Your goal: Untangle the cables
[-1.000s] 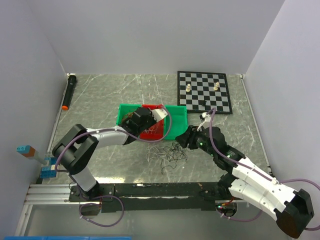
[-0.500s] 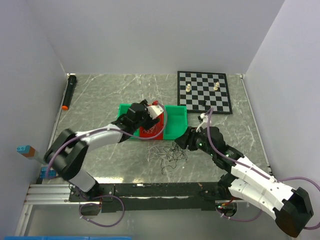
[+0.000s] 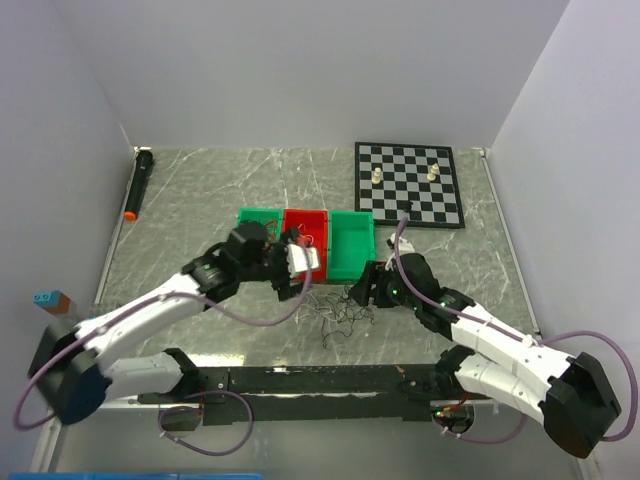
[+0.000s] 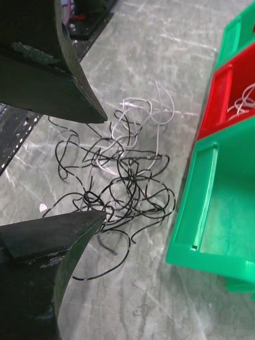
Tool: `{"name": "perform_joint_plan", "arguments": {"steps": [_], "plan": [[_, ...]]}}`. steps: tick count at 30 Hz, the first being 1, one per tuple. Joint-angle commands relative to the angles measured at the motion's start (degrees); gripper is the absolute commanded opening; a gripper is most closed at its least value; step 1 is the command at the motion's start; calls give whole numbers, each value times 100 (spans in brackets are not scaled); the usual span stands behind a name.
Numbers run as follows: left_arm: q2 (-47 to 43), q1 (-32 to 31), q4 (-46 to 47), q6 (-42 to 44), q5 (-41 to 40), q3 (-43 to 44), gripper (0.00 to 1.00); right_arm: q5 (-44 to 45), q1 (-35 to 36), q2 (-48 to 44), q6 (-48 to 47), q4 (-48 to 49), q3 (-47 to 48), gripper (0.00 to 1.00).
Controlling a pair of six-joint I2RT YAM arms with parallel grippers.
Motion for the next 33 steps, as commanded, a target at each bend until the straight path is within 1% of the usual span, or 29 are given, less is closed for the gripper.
{"name": "perform_joint_plan", "arguments": {"steps": [1,4,10,12,16,18,20,25,27,28,29,31,32,33], "plan": [[1062,46,-781,2,435,169,90,255,-23,116,-34,5,89,73],[1651,108,-1018,-77,715,486,89,369,-23,213,-52,-39,124,73],[1907,125,-720,-131,646,513,87,379,-14,283,-70,128,54,73],[1934,126,-667,-166,663,504,82,326,-14,371,-61,233,28,73],[1969,99,-492,-131,795,417,60,212,-6,617,18,462,19,72],[2013,38,-500,-35,839,373,52,194,3,661,44,541,19,72],[2013,-50,-456,54,804,303,51,203,12,661,62,585,19,71],[2127,-121,-289,124,725,293,52,177,21,740,80,691,10,70],[2145,-147,-219,186,673,311,49,142,38,801,97,769,-16,69],[2154,-147,-193,203,638,337,44,133,30,828,106,796,-25,68],[2154,-147,-192,221,637,363,36,124,38,872,115,814,-25,66],[2075,-156,-227,274,576,556,15,133,47,960,106,831,-34,63],[2031,-156,-288,265,532,688,7,133,65,1012,97,823,-43,61],[1978,-164,-420,317,488,854,2,133,65,1065,97,805,-51,58]]}}
